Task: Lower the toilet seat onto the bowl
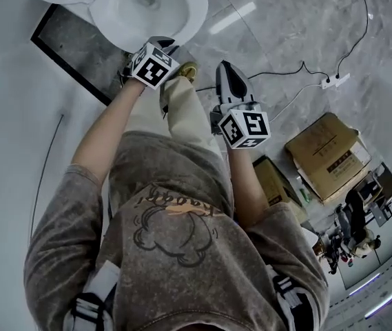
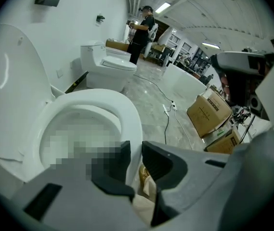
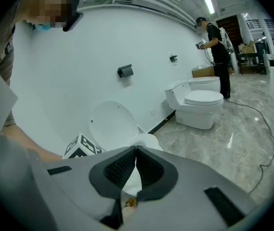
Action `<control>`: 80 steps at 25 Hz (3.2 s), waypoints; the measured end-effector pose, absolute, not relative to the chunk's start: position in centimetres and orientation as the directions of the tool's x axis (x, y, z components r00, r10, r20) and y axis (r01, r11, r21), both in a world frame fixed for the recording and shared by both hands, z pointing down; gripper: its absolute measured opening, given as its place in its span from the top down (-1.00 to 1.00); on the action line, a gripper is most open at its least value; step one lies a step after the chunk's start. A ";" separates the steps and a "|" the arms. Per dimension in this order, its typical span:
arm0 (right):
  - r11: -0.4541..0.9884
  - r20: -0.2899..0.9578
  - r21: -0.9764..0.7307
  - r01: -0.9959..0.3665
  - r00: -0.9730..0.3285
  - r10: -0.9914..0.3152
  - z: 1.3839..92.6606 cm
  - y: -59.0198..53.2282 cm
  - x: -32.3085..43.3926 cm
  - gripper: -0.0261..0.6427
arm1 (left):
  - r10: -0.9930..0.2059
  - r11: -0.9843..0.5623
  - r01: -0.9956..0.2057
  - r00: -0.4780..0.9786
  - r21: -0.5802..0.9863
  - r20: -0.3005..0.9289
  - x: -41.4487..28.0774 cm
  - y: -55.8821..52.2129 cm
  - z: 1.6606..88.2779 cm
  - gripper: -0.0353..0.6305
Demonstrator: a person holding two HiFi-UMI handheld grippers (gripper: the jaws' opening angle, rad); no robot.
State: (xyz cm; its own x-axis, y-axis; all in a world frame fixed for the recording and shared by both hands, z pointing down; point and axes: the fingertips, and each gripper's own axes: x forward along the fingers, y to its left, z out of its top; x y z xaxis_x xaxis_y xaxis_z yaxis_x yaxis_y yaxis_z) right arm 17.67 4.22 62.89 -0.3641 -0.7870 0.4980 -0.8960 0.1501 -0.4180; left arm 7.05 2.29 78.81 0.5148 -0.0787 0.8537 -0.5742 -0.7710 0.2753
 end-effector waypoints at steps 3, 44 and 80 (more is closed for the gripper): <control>0.125 0.519 -0.425 -0.896 -0.355 -0.778 65.3 5.1 18.5 0.84 | -0.062 -0.760 -0.584 0.501 0.284 0.863 7.8 3.4 82.4 0.65; 0.242 0.333 -0.401 -0.883 -0.387 -0.860 49.2 -0.7 18.4 0.84 | -0.404 -0.715 -0.668 0.635 0.205 0.659 6.9 -9.3 54.0 0.86; 0.344 0.157 -0.270 -0.899 -0.394 -0.906 39.7 -4.2 14.6 0.84 | -0.692 -0.674 -0.721 0.692 0.161 0.204 -1.2 -7.9 37.5 0.86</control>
